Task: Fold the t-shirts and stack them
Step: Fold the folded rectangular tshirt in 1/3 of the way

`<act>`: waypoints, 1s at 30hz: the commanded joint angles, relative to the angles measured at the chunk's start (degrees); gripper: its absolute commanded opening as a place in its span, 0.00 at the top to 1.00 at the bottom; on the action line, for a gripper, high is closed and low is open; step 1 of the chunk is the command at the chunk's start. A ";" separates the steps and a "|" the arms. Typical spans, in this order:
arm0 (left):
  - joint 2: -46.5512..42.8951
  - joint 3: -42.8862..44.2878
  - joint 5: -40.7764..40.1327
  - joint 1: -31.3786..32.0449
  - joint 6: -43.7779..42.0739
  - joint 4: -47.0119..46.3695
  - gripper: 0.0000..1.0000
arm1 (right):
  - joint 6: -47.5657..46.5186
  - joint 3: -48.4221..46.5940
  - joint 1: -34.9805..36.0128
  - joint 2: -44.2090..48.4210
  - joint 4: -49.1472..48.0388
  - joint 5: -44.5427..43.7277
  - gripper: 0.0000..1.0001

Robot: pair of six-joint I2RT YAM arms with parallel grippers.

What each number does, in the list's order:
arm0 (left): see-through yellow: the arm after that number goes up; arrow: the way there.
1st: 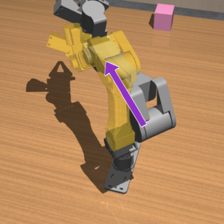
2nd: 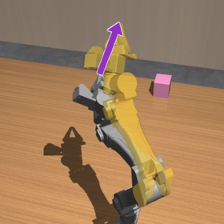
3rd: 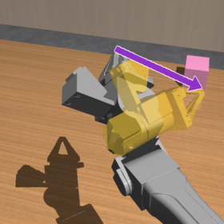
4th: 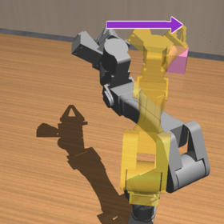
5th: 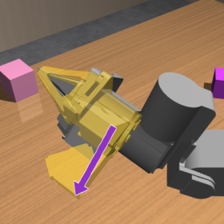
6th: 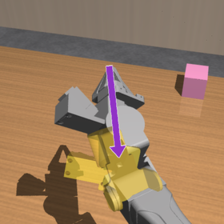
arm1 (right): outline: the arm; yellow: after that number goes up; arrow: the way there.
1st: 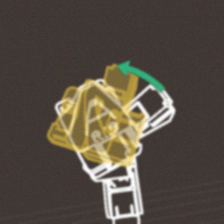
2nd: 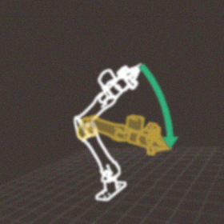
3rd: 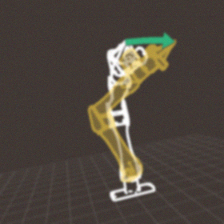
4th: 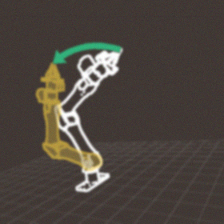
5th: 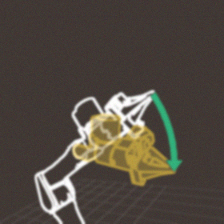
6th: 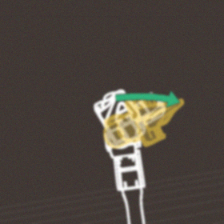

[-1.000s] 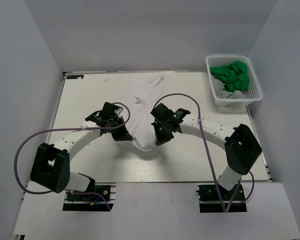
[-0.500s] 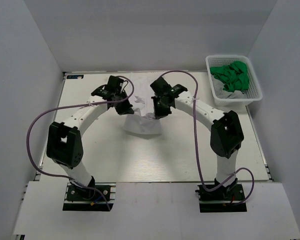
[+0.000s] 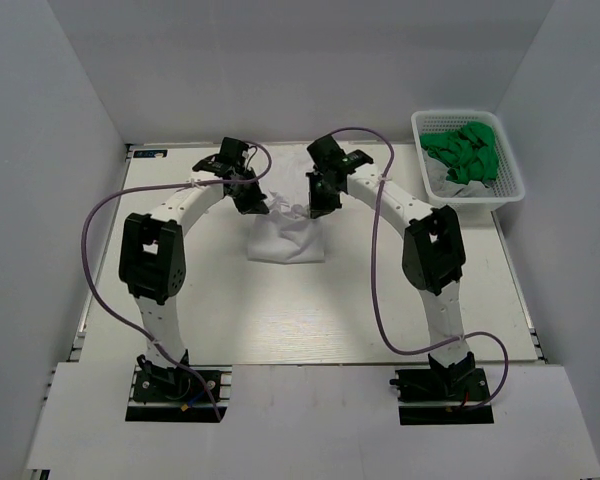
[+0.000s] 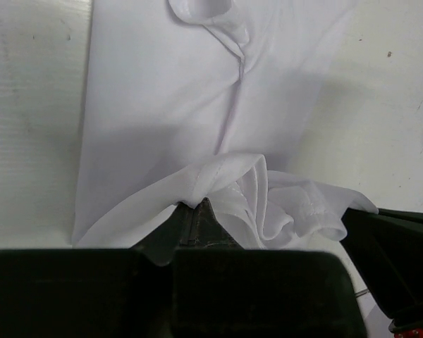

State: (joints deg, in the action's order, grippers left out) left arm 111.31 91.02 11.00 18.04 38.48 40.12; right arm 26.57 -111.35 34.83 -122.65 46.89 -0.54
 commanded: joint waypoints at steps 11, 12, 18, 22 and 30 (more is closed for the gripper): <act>4.18 3.63 3.94 -2.66 -1.92 -5.93 1.00 | -2.22 -3.79 -3.71 -5.93 -6.97 2.99 1.00; 4.88 4.33 4.46 -2.66 -1.92 -6.71 1.00 | -3.18 -3.18 -3.98 -5.67 -7.95 3.69 1.00; 7.96 6.00 5.96 -3.19 -2.53 -7.34 1.00 | -3.89 -5.87 -5.47 -8.64 -10.52 7.74 0.56; 10.24 13.80 4.73 -4.77 -3.05 -3.74 0.32 | -3.63 -8.36 -7.32 -8.92 -10.06 12.04 0.15; 4.72 14.02 8.06 -5.30 -7.81 -5.48 0.00 | -4.33 2.78 -7.58 1.00 -16.21 19.52 0.10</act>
State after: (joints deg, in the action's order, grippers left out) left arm 122.26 106.63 16.01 12.78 33.28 36.14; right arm 23.29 -112.53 26.55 -128.29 34.39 14.06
